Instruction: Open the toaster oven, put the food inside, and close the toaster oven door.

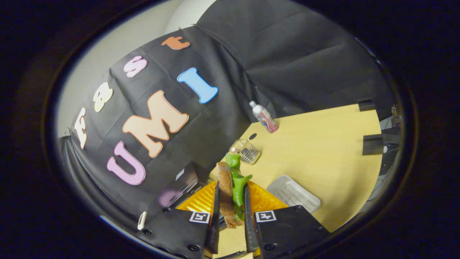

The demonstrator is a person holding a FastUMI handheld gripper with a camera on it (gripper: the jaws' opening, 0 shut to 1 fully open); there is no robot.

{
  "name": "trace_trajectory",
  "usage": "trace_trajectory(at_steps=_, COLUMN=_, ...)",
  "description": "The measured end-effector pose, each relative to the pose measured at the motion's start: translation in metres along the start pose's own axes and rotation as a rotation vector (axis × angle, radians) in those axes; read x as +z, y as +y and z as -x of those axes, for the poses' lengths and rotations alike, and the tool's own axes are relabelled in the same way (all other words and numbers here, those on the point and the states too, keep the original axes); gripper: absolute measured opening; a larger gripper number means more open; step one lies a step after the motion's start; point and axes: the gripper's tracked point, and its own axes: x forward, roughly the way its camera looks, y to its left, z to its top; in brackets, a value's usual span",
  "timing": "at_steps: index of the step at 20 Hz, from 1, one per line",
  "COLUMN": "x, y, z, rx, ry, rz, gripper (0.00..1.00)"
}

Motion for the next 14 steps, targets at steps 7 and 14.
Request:
trace_trajectory(at_steps=7, x=-0.082, y=0.051, z=0.025, rx=0.093, ry=0.141, rz=-0.019, gripper=0.31)
trace_trajectory(at_steps=14, x=-0.139, y=0.104, z=-0.001, rx=0.168, ry=0.218, rz=-0.159, gripper=0.31)
